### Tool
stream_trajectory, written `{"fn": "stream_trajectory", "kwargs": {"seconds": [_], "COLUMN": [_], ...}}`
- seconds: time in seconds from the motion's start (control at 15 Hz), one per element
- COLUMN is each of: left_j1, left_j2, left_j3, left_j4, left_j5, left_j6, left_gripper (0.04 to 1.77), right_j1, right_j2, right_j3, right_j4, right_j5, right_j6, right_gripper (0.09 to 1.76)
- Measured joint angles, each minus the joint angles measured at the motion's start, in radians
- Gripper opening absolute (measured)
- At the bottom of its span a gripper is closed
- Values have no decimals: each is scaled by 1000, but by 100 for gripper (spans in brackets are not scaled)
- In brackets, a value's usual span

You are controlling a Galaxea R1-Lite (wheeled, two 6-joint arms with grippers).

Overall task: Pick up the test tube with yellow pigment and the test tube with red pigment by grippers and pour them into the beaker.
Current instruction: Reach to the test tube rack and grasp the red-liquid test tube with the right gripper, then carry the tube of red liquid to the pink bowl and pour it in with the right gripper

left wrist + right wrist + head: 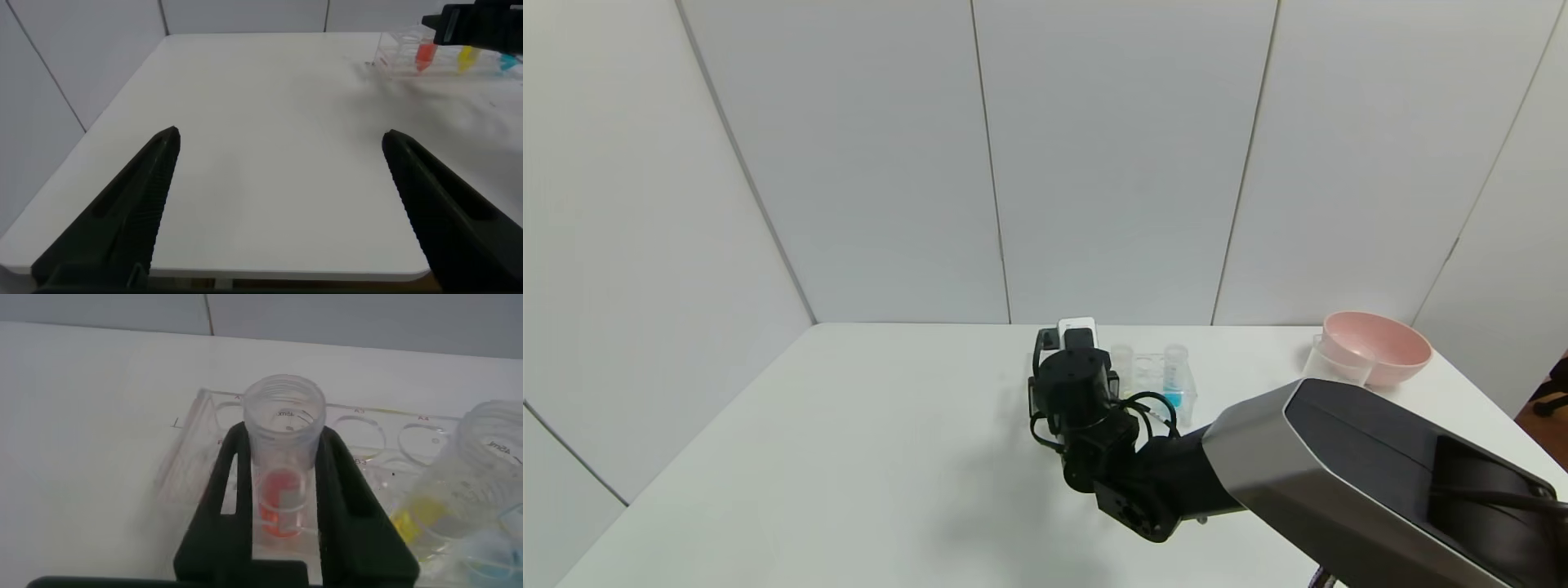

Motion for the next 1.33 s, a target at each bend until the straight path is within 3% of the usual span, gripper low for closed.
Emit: {"fn": "stream_trajectory", "kwargs": {"seconds": [0.6, 1.07, 1.33], "left_j1": [0, 0, 0], "left_j2": [0, 0, 0], "left_j3": [0, 0, 0], "left_j4": [0, 0, 0], "left_j5": [0, 0, 0], "left_j6": [0, 0, 0], "left_gripper": [176, 176, 176], "right_j1": [-3, -10, -67], "right_j2": [-49, -212, -327], "right_j3": [-5, -11, 65], "right_j4": [34, 95, 94], "right_j5": [7, 34, 31], "right_j6": [-2, -2, -22], "right_gripper": [51, 51, 51]}}
